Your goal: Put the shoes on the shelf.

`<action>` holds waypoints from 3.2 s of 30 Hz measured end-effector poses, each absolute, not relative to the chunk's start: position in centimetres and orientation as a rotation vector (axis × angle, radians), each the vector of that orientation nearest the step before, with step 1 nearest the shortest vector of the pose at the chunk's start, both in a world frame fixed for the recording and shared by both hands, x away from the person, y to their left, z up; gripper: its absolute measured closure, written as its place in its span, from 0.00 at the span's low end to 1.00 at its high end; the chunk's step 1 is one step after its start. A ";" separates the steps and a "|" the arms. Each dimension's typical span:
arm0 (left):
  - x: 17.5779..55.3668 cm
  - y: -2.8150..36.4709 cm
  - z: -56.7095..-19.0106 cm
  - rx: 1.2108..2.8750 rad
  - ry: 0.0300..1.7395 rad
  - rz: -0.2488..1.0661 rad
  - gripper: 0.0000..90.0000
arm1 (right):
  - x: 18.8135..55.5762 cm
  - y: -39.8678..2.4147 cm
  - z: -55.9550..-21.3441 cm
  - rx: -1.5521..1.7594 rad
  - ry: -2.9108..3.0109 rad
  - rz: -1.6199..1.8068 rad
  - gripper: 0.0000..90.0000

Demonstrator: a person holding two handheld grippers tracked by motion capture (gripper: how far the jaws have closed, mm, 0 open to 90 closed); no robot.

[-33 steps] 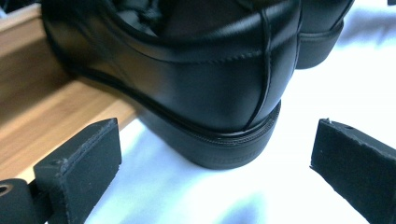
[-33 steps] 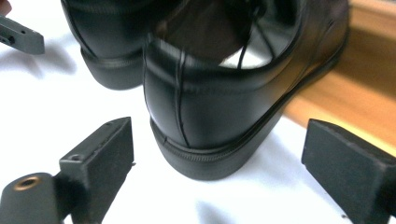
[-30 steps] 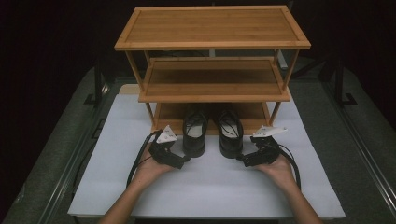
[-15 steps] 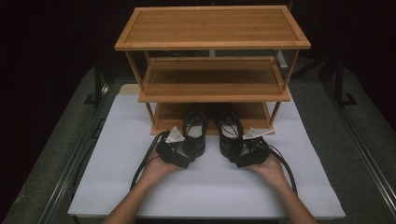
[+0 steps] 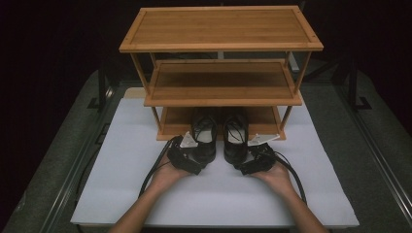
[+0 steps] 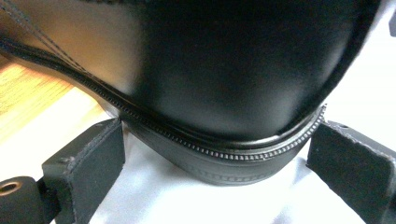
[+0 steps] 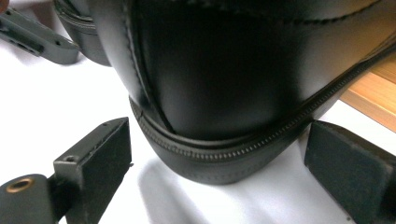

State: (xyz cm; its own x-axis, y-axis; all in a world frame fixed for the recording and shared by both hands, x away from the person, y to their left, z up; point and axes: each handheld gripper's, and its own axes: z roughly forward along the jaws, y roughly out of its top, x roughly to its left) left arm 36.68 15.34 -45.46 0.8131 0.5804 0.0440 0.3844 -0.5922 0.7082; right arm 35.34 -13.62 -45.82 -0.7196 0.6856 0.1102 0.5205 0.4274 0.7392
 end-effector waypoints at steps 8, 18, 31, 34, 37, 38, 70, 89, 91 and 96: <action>36.5 15.0 -45.3 2.273 0.719 0.344 0.04 | 35.2 -13.2 -45.8 1.069 2.458 1.178 0.14; 36.1 14.2 -45.0 2.287 0.724 0.355 0.06 | 34.8 -12.6 -45.7 1.092 2.439 1.188 0.15; 36.5 14.6 -43.3 2.212 0.751 0.325 0.08 | 34.9 -12.8 -44.0 1.088 2.382 1.245 0.16; 36.7 14.6 -42.9 2.223 0.743 0.327 0.08 | 35.1 -12.9 -43.9 1.096 2.384 1.249 0.16; 36.9 14.6 -42.6 2.214 0.749 0.324 0.08 | 35.2 -12.8 -43.8 1.092 2.390 1.239 0.16; 36.9 14.6 -42.4 2.212 0.752 0.321 0.08 | 35.3 -12.9 -43.7 1.096 2.388 1.245 0.16; 44.1 13.8 -43.5 2.125 0.832 0.355 0.08 | 42.4 -12.4 -43.5 1.127 2.318 1.175 0.16; 44.8 13.5 -45.2 2.188 0.849 0.365 0.06 | 43.1 -11.8 -45.2 1.150 2.359 1.062 0.15; 44.7 13.8 -45.1 2.179 0.835 0.352 0.07 | 43.0 -12.0 -45.1 1.154 2.366 1.078 0.15; 44.1 14.9 -44.5 2.177 0.836 0.363 0.07 | 42.6 -13.4 -45.0 1.209 2.337 1.119 0.15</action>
